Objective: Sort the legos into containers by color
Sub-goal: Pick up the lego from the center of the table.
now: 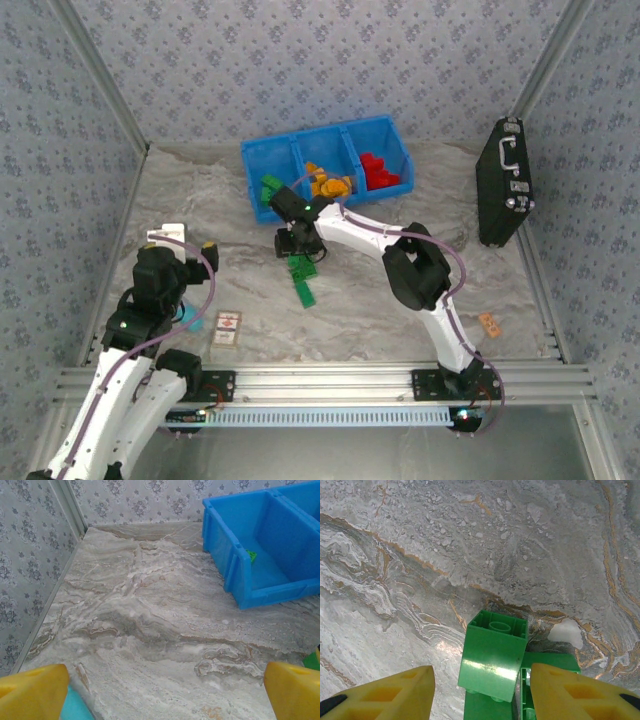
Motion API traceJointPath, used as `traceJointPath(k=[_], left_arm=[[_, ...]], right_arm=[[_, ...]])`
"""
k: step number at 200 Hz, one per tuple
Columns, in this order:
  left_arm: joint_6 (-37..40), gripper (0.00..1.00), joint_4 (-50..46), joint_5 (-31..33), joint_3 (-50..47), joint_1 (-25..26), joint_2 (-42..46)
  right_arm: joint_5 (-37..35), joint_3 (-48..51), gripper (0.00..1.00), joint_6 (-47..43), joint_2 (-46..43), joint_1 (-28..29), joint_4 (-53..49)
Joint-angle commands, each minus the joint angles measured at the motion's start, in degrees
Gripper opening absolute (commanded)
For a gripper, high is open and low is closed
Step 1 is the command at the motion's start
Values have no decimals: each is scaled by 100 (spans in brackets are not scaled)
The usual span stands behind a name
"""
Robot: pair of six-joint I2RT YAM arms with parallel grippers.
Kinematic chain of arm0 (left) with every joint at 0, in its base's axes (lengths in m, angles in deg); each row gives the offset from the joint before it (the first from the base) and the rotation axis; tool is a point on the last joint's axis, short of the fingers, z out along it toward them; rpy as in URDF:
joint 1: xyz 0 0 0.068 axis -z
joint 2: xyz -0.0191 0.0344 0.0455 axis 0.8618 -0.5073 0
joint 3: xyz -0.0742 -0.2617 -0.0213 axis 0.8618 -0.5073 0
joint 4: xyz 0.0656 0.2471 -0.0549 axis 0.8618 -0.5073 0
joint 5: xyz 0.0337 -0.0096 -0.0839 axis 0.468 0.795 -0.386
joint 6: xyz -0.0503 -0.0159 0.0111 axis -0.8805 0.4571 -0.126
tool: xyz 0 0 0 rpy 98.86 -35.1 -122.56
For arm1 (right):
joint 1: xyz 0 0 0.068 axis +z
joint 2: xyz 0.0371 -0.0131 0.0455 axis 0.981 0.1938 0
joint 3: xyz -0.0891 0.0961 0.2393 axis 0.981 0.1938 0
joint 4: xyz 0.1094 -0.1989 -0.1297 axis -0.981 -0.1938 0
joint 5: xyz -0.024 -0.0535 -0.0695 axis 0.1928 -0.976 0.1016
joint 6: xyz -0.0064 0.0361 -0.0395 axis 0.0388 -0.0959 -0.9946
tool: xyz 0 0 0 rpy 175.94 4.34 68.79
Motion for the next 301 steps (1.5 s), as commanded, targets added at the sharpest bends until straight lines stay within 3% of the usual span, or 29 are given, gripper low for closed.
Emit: traceJointPath(k=[1,101,202,266,301], left_arm=[[-27,100,-59,-6,1,36,53],[-23,100,-51,-31,-16,45,14],[6,100,-28,-20,-16,45,-94],[7,100,-28,0,-33,45,-109],[13,100,-3,4,-38,45,-144]], right_arm=[[-62,-32,55,33,171,31,-184],[-55,-572,49,-606,647,-65,-584],[-257,-857,33,-978,592,-139,-947],[-406,-2010,32,-1403,744,-358,-1318],[-504,-3160,32,-1635,1204,-534,-1439]])
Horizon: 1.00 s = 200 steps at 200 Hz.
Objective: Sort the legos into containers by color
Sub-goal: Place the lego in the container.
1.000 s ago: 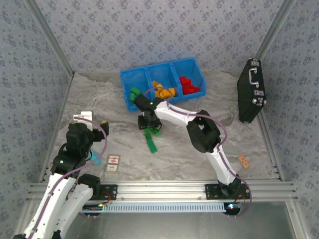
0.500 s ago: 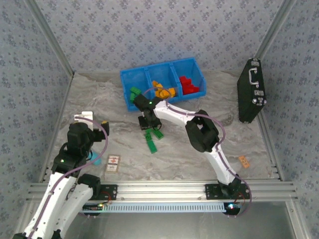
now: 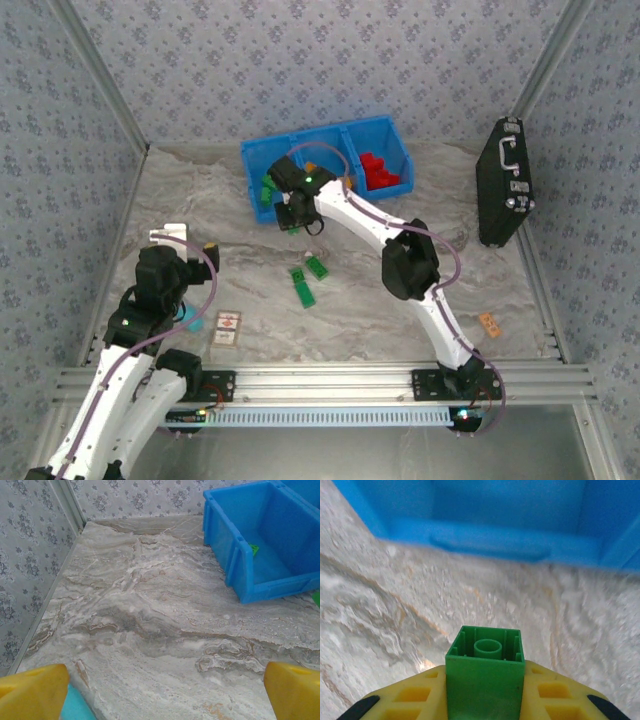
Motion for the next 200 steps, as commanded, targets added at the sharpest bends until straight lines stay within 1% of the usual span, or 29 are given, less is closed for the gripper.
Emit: traceJointPath(k=[1,19,33,48,79,114,134,170,200], left_arm=[[9,100,8,2,-8,50,-50],[28,100,31,3,-1,45,-68],[35,100,39,39,-10,45,-64],[37,100,31,64,-10,43,-64],[50,100,90,43,-27,41,-107],[62,100,152,20,-27,41,-213],[68,100,191,-11,-19,36,-240],[88,100,198,1,-28,36,-266],[93,100,231,-17,-23,36,-303]], right_arm=[[-190,-769,32,-285,392,-130,-284],[-256,-1400,32,-303,680,-223,-242],[-302,-1618,32,-329,795,-289,-5],[-340,-1727,32,-391,893,-346,277],[-840,-1822,32,-805,1092,-344,857],[-1040,-1897,32,-1077,1394,-300,1573],[-1285,-2022,33,-1165,1597,-260,1754],[-1309,-2212,33,-1262,1894,-247,1807],[-1323,-2193,38,-1278,1948,-277,1755]])
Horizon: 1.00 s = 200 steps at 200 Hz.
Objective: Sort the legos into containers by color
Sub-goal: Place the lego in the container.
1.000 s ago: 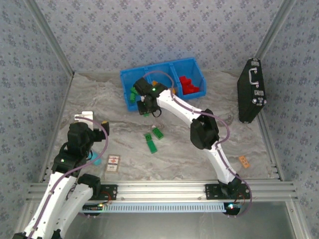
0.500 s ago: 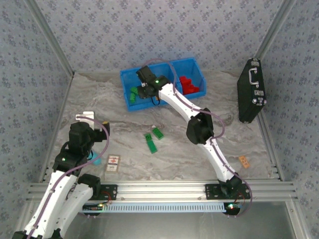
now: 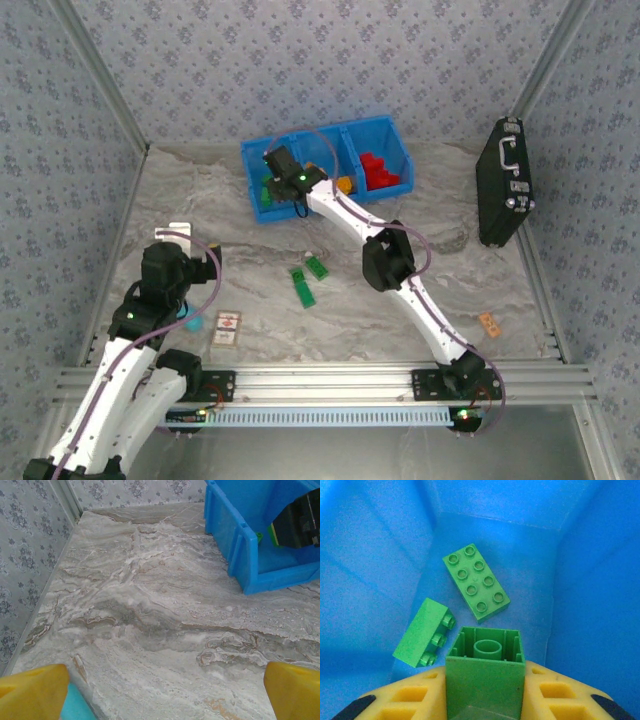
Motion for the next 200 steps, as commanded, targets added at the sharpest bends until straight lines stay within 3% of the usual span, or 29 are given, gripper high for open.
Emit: traceJointPath(k=[1,38,102,148,200], left_arm=[[83,100,159,-21,38,36,-44],[97,100,114,38,36,36,-65],[97,100,42,37,71,29,20],[131,100,-48,196,74,28,134],[141,100,-20,116,97,27,53]], right_arm=[[-173,-221,38,-122,108,-18,61],[-115,-157,46,-105,30,-58,-62],[27,1029,44,-579,-1107,127,560],[620,2355,52,-1293,-2481,286,707],[373,4087,63,-1623,-4004,595,711]])
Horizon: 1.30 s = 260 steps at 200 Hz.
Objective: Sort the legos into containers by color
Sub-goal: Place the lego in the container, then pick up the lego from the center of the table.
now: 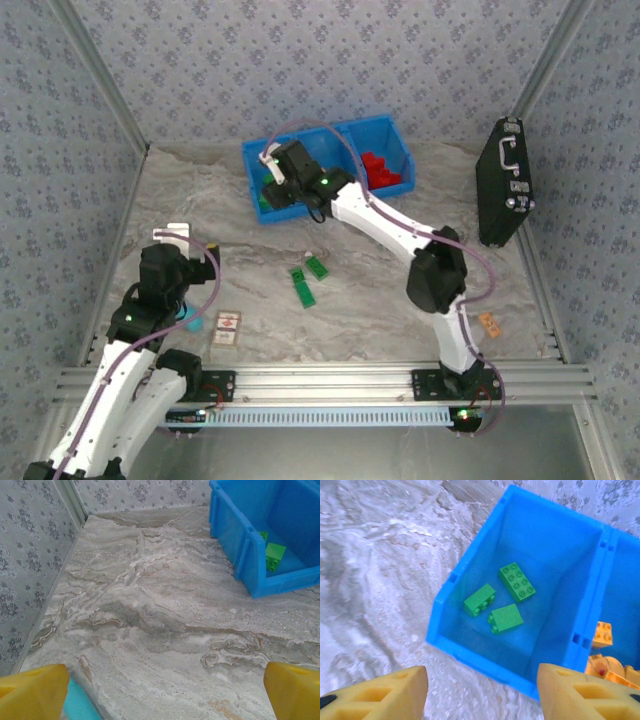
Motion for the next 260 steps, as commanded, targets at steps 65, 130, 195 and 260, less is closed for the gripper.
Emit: traceJointPath(k=[65,130,195,260], left_arm=[[99,100,37,-4,89,28,-113],[120,100,32,12,92,19,-175],[133,100,23,-8,95,19,-280],[141,100,32,-12,106,2,-331]], right_arm=[[-291,1714,75,-87,-1394,339,-590],[-183,2865,98,416,-1805,563,-344],[-445,3216,100,674,-1497,618,-324],[-333,3518,100,999,-1255,594,-245]])
